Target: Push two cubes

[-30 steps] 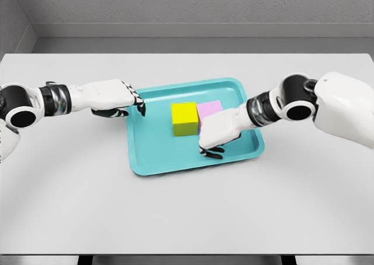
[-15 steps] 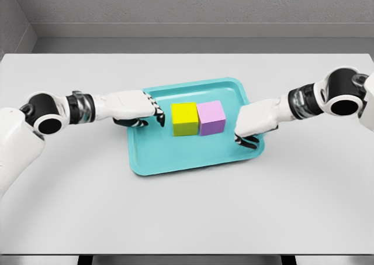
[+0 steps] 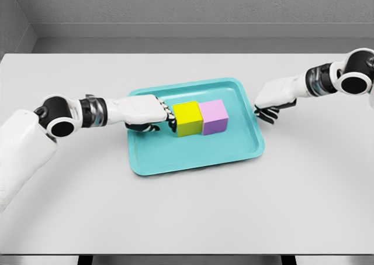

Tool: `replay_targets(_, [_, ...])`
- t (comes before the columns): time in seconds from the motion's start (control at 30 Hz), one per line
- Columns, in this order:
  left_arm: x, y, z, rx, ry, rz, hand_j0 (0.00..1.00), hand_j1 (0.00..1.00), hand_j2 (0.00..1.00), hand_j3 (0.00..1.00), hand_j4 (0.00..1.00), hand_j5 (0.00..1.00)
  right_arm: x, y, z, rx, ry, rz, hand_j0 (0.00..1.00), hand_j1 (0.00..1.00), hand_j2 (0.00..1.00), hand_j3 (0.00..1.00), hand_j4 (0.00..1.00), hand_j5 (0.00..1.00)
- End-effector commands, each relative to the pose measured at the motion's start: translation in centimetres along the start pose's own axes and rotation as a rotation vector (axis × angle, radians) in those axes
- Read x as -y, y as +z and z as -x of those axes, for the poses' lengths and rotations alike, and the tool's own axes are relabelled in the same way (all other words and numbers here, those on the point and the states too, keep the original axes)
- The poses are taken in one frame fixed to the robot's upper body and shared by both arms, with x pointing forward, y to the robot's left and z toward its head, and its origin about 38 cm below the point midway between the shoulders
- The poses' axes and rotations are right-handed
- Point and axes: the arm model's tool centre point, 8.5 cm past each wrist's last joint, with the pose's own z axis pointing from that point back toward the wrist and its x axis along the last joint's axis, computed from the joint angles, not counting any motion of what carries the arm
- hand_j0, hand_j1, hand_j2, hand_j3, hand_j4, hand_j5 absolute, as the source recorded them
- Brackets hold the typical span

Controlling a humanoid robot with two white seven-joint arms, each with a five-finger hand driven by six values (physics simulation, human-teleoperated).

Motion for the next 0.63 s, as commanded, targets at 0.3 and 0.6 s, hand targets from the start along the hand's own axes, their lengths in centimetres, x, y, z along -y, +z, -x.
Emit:
replay_targets(0.3, [-0.1,3.3,1.5,-0.042,0.007,-0.001,0.59,0.59,0.59,0.59,0.59,0.59,0.5,2.5,3.0,-0.086,-0.077,0.074,0.17,0.17,0.17,0.17,0.17,0.17])
replay_targets(0.6, [-0.4,18.7,4.0,-0.208,0.11,-0.143,1.0,1.0,1.0,1.0,1.0,1.0,-1.3,6.5,7.8,-0.229,-0.228,0.145,1.0,1.0,1.0,1.0,1.0,1.0])
